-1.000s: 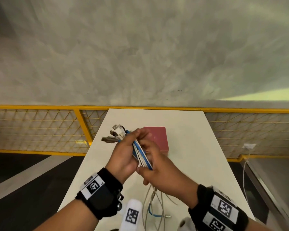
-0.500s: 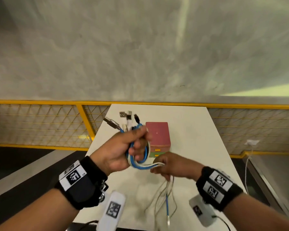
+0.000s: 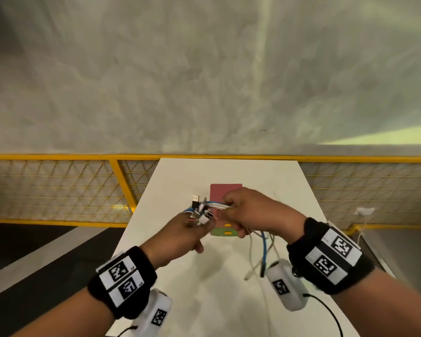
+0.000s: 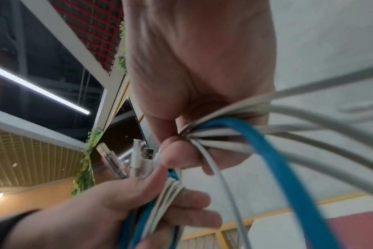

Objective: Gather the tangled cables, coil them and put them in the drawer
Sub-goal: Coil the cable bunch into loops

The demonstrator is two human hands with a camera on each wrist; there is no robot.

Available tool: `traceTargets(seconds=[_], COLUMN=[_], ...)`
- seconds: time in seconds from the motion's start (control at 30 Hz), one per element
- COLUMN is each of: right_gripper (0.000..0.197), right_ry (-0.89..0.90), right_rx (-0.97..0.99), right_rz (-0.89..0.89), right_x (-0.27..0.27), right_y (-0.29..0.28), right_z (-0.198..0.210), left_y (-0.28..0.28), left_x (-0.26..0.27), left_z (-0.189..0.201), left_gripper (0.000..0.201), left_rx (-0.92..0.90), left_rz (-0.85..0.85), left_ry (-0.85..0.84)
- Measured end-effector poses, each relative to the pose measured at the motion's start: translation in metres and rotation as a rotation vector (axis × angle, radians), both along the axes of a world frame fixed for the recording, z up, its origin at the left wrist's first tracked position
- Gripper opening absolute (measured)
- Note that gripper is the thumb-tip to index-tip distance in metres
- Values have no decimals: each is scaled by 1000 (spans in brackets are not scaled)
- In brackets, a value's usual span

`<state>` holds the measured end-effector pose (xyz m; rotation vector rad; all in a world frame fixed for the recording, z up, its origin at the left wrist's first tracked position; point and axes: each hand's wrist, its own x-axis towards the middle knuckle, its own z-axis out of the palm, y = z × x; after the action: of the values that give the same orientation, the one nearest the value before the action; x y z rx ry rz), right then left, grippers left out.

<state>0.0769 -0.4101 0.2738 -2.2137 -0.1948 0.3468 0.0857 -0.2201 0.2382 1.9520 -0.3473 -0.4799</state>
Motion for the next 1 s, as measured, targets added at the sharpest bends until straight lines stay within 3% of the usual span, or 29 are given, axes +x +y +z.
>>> traceTargets(seconds=[0.13,0.23,0.3,0.37,0.43,0.53,0.63,0.77,0.83,0.9,0.97,1.0], right_gripper=[15,13,39,61,70,56,32,3,4,23,44,43], right_ry=[-84,-225,-312,-397,-440,-288,-73,-29,4,-54,-122,-156], right_rx=[121,26,-89,-169,-135,179,346,316,312,207,225,277], right_rz=[-69,-109,-96,-90,-95,-206,-298,-80,-34,-87,-253,-353], right_x=[-10,-19,-26,-31,-33,-36,-37,-38,-40,-38,-39,-39], right_y=[16,27,33,36,36,32,25,25,25,18,10,6], right_z=[-6,-18,-30,-42,-51,-60,-64,-63,-68,-82,-90,-91], left_y=[-21,-37,-44,-50,-56,-59,-58,-60,-60,-57,-51,-49], left_x=[2,9,16,20,22,28,34,32,32,34,40,43], left_z=[0,5,5,2,4,6,6,2,0,-2,-5,-7], left_gripper=[32,43,49,31,9,5,12,21,22,26,33,36], left_rx=[-391,-675,-729,-760,-851,-988,-1039,-1059,-1068,-1012,-922,-878], left_rz=[255,341,397,442,476,460,427,451,448,460,508,533], left_ry=[173,297,334,338,391,472,471,521,499,391,228,147])
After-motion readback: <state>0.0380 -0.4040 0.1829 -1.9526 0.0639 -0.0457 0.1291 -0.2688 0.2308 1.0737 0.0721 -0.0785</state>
